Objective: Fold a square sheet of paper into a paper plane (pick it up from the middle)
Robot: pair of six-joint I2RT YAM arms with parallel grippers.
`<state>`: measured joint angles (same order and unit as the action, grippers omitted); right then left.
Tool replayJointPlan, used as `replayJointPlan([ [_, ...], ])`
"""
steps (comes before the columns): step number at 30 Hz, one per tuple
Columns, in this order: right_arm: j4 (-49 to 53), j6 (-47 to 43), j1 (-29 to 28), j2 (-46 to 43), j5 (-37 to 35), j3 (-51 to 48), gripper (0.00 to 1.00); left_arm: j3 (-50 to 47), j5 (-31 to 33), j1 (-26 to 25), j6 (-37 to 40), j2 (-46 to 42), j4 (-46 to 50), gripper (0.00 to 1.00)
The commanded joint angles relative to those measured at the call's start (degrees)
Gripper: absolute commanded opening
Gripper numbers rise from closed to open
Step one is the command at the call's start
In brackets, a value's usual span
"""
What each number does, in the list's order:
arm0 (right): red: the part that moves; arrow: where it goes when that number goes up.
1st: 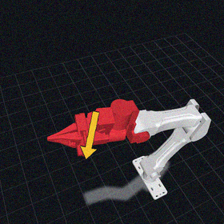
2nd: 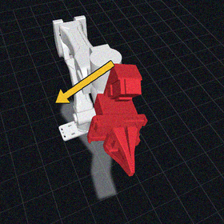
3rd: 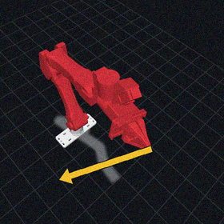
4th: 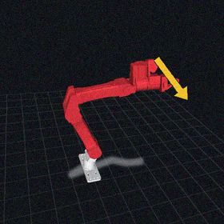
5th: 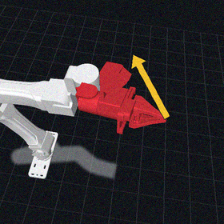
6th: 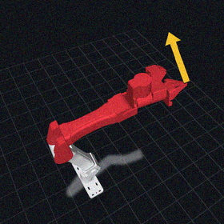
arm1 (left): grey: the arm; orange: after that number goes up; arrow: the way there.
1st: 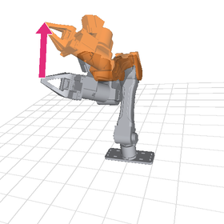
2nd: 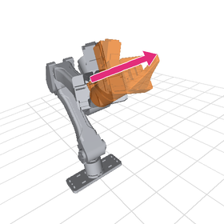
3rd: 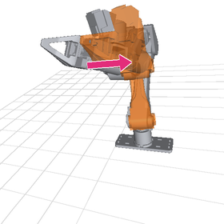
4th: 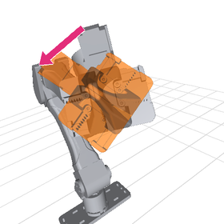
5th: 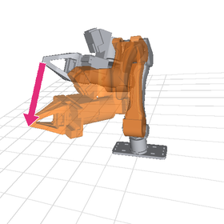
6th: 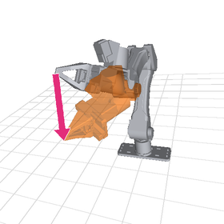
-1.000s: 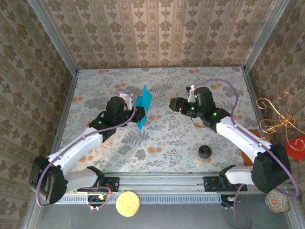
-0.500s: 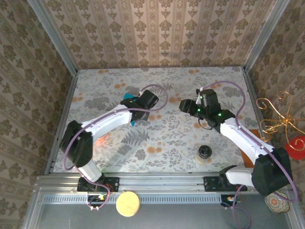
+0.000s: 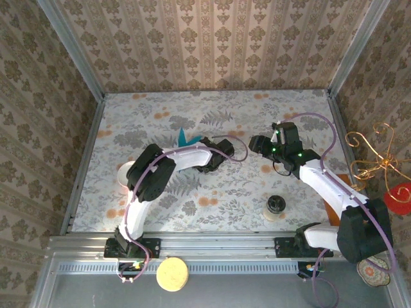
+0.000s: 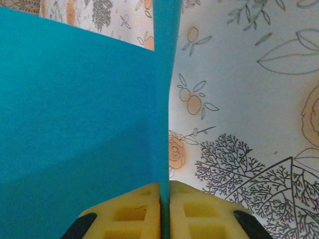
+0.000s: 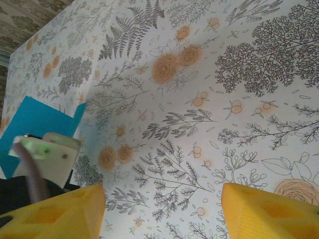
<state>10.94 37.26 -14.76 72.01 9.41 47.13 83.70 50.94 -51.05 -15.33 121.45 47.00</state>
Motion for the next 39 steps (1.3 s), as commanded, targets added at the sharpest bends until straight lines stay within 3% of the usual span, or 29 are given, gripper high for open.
replayJointPlan([
  [1,0.4,0.01,0.5,0.16,0.95,-0.29,0.65,1.36,2.17,-0.62,0.68,1.64,0.93,0.14],
  [15,-0.27,1.23,0.61,2.67,2.72,0.24,0.65,0.59,-9.1,-2.16,-1.48,2.26,-2.88,0.26],
  [23,-0.07,1.68,0.61,2.43,2.73,0.24,0.65,-0.33,-14.8,-3.13,-5.35,-2.04,-3.23,0.3],
  [28,0.05,2.2,0.61,2.5,2.37,0.28,0.67,-3.72,-24.38,-4.05,-9.94,-8.95,-5.32,0.34],
  [34,-1.91,3.14,0.62,2.69,2.22,-0.54,0.69,-12.1,-41.93,-2.7,-14.23,-21.16,-14.8,0.42],
  [39,-3.81,4.42,0.45,2.22,1.82,-1.43,0.72,-19.7,-49.79,4.55,-16.51,-31.28,-21.1,0.52],
])
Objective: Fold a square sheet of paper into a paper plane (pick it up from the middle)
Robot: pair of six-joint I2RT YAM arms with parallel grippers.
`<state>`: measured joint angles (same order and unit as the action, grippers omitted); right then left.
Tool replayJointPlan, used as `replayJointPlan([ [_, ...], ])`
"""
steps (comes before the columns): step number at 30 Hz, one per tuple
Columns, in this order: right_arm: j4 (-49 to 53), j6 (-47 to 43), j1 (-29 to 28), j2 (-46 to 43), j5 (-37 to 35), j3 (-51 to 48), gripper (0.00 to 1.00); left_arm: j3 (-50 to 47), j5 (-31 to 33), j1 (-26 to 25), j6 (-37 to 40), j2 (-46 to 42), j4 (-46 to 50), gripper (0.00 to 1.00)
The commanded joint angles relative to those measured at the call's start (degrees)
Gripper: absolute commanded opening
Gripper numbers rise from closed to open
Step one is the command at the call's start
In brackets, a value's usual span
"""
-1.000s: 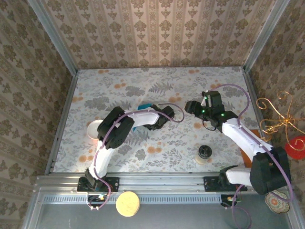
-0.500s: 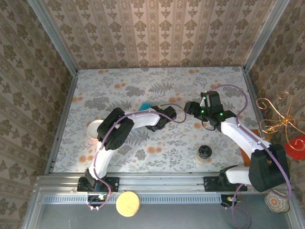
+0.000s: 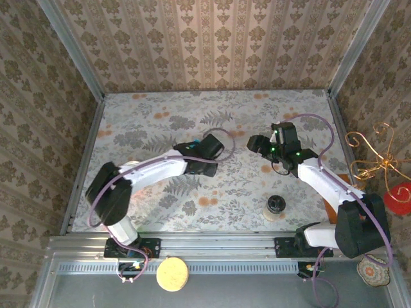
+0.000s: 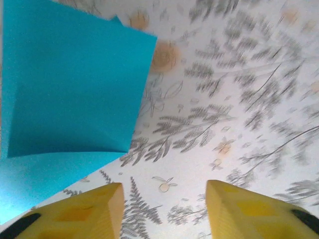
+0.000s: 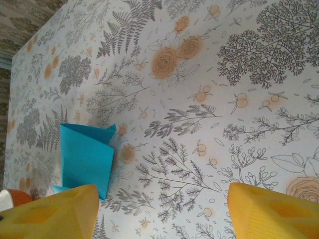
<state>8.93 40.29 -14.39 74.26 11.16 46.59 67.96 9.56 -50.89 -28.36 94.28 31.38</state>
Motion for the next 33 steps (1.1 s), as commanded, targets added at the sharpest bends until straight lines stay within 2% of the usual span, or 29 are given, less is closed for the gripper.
replayJointPlan([
  [1,-1.8,1.53,0.14,0.04,0.3,-0.84,0.72,-5.92,-10.05,6.26,-3.9,-5.39,-7.26,0.54],
  [6,-3.58,2.11,-0.35,1.01,4.43,-1.31,0.73,-13.67,-19.17,16.08,-4.88,-8.3,-14.3,0.58],
  [10,-5.49,2.27,-1.19,1.7,5.83,-2.22,0.76,-15.66,-24.17,20.56,-4.44,-6.39,-17.22,0.58],
  [19,-6.91,2.25,-3.57,1.52,4.93,-2.79,0.8,-15.02,-26.15,24.43,-2.96,-1.01,-19.9,0.58],
  [26,-7.12,3.59,-6.42,5.09,5.1,-1.41,0.8,-13.79,-28.4,27.47,-3.48,4.47,-22.62,0.56],
  [33,-8.57,7.78,-10.26,11.08,5.41,-0.54,0.79,-15.67,-30.89,27.47,-6.26,6.28,-24.16,0.54],
])
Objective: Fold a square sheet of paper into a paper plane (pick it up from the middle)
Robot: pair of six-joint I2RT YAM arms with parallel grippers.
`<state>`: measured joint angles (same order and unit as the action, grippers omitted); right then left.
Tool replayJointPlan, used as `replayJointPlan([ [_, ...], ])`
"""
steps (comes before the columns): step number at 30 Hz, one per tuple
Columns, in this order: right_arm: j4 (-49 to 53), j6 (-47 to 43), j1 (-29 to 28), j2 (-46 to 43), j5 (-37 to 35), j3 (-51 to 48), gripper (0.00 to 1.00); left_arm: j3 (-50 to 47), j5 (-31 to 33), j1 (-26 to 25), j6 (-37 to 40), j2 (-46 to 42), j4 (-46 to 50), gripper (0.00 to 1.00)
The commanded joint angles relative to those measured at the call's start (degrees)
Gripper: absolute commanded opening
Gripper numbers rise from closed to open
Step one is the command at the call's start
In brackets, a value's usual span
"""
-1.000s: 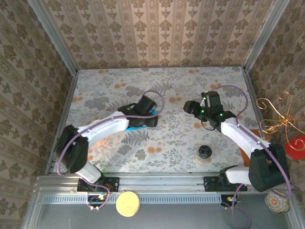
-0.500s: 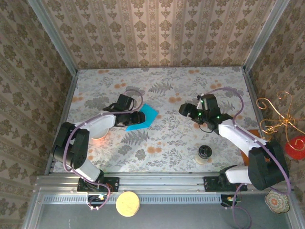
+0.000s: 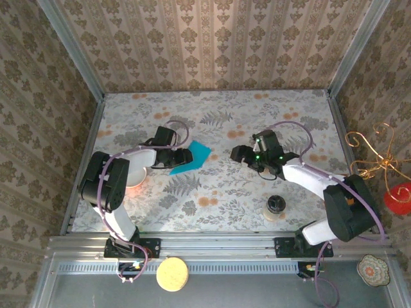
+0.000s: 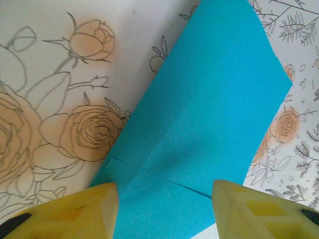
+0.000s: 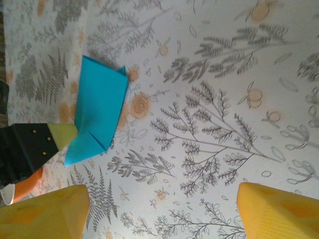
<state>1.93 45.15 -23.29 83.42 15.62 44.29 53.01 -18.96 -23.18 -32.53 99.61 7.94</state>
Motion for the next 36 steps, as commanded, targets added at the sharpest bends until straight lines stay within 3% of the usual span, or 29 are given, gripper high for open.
replayJointPlan([
  [1,-1.91,4.07,-2.09,2.78,1.04,1.92,0.78,-1.17,-2.61,-0.49,-2.81,0.77,-0.83,0.54],
  [5,-2.01,9.2,-5.8,6.25,0.8,3.02,0.71,-2.99,-2.01,-2.53,-7.89,0.67,-0.62,0.49],
  [10,-1.86,15.05,-10.37,10.36,-0.29,4.18,0.59,-6.61,0.09,-9.25,-18.22,0.67,-5.63,0.42],
  [18,-2.58,18.56,-11.52,13.55,-2.16,3.87,0.52,-11.2,3.05,-12.54,-28.46,1.58,-13.05,0.3],
  [27,-9.95,21.38,-11.04,16.24,-0.85,3.65,0.4,-12.56,2.09,-12.33,-30.27,2.36,-14.75,0.28],
  [36,-13.86,22.94,-10.02,18.57,-0.69,3.09,0.37,-12.58,1.65,-12.07,-29.7,2.08,-14.46,0.28],
])
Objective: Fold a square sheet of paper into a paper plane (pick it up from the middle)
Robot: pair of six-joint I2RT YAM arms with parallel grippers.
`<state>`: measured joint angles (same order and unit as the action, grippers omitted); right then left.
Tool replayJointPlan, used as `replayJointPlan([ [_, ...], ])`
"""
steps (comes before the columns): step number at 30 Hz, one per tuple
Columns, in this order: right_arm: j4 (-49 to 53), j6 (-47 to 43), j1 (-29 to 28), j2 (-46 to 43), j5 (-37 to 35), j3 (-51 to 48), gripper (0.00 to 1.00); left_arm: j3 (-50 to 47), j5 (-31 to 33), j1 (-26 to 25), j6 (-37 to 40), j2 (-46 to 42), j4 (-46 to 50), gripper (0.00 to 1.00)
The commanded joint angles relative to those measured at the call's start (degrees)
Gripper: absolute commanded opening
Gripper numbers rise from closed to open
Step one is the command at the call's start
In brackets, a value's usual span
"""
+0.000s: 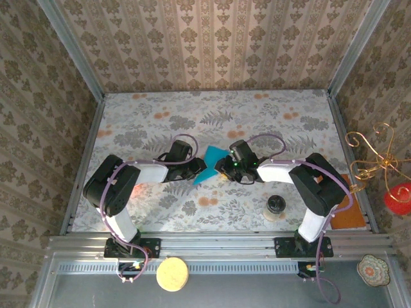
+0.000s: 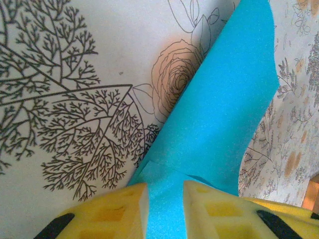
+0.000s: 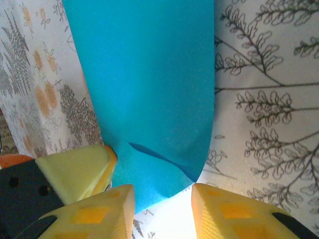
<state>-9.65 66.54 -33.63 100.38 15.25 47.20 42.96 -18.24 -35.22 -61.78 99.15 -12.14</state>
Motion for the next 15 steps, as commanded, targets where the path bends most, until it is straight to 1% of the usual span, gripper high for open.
replayJointPlan([
  [1,-2.92,1.66,0.32,1.86,-0.22,0.0,0.37,-2.53,0.84,-0.02,-0.37,2.51,5.62,0.27],
  [4,-2.78,2.01,0.4,2.41,0.05,0.02,0.35,-2.62,0.66,-0.02,-0.43,2.45,5.46,0.28],
  [12,-3.39,3.71,0.54,1.92,-0.96,-1.8,0.35,-2.88,0.57,0.07,-0.44,2.27,5.07,0.27],
  [15,-7.15,5.04,0.67,3.13,0.54,-2.63,0.33,-2.88,0.57,0.07,-0.37,2.05,5.08,0.27],
])
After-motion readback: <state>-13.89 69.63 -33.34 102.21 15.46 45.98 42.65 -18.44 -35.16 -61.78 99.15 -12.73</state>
